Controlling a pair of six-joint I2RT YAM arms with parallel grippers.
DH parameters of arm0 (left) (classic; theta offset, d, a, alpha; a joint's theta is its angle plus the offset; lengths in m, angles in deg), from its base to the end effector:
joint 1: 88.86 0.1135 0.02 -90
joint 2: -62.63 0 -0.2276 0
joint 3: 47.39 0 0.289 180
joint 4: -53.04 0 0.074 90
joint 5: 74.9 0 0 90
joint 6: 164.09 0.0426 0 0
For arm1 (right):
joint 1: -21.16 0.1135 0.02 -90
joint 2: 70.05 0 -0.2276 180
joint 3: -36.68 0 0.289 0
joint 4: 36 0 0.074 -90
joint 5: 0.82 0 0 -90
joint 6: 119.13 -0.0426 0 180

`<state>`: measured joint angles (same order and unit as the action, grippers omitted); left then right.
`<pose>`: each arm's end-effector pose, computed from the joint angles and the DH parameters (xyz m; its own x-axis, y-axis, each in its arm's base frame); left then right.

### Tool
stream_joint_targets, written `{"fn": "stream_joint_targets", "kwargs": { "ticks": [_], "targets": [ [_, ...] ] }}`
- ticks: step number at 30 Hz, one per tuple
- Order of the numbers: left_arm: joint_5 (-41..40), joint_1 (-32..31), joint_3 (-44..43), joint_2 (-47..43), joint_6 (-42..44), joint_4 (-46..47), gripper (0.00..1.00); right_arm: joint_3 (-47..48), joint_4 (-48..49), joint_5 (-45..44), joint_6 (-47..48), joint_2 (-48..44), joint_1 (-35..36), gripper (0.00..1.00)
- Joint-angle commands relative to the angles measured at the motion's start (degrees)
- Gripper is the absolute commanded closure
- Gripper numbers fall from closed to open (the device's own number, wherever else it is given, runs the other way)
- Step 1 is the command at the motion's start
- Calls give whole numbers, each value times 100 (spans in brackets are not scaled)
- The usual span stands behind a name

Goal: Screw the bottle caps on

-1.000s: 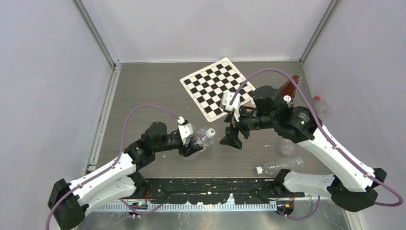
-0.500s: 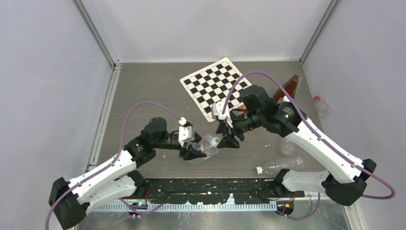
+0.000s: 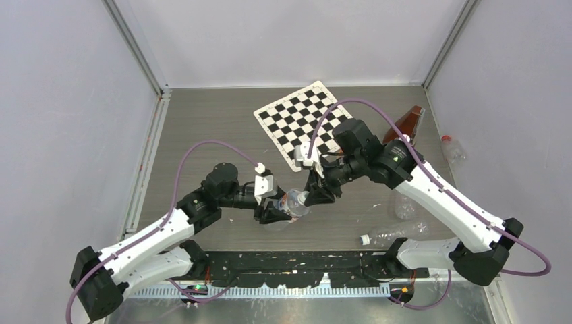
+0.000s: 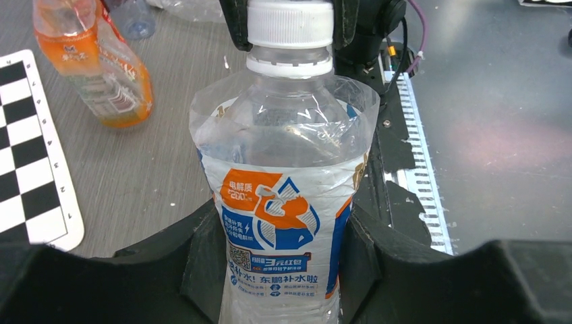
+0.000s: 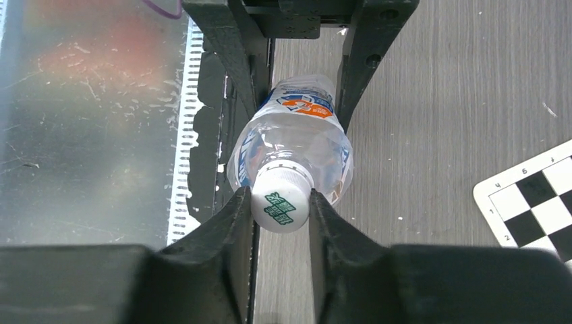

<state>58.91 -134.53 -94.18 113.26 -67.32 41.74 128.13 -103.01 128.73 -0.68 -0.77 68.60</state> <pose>0.1641 -0.2102 0.2427 -0.0653 0.1886 -0.9799 0.9978 0.0041 -0.0658 0.1713 0.2267 0.3601 -0.0033 -0.5467 -0.8373 -0.9951 -0.0813 0.0570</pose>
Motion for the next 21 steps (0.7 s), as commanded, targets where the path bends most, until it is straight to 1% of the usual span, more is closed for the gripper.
{"fn": "stream_joint_targets", "kwargs": {
  "ticks": [1, 2, 4, 5, 7, 8, 9, 10, 11, 13, 14, 15, 17, 19, 21],
  "targets": [
    [-313, 23, -396, 91, 227, 113, 92, 266, 101, 135, -320, 181, -20, 84],
    [-452, 23, -415, 88, 233, 167, 92, 270, 113, 62, -426, 208, -21, 85],
    [-973, 15, -409, 67, 251, 380, 93, 257, 184, -161, -1004, 293, -24, 89],
    [-1214, 3, -398, 41, 278, 499, 93, 229, 273, -398, -1208, 344, -24, 93],
    [-1793, -68, -315, -26, 377, 782, 96, 161, 449, -742, -1895, 424, -24, 98],
    [-2080, -138, -263, -58, 470, 953, 96, 128, 537, -859, -2465, 458, -24, 99],
    [-2398, -239, -202, -88, 618, 1177, 96, 36, 772, -1142, -2817, 470, -29, 99],
    [-2745, -378, -143, -110, 781, 1344, 96, -22, 913, -1322, -3594, 472, -40, 99],
    [-3093, -592, -67, -131, 989, 1543, 95, -134, 1147, -1682, -3984, 481, -92, 99],
    [-3885, -985, 38, -118, 1459, 1883, 95, -222, 1283, -2312, -5738, 522, -180, 99],
    [-4164, -1215, 95, -97, 1753, 2060, 95, -239, 1299, -2650, -6159, 549, -216, 99],
    [-4507, -1445, 165, -77, 2042, 2233, 95, -333, 1362, -2731, -6862, 546, -268, 99],
    [-5046, -1850, 279, -7, 2610, 2589, 95, -498, 1657, -2831, -7441, 444, -288, 99],
    [-5243, -1943, 321, 55, 2614, 2633, 95, -525, 1839, -2962, -7506, 335, -296, 98],
    [-5353, -1946, 391, 38, 2369, 2600, 95, -368, 1806, -3073, -7185, 258, -297, 89]
  ]
}}
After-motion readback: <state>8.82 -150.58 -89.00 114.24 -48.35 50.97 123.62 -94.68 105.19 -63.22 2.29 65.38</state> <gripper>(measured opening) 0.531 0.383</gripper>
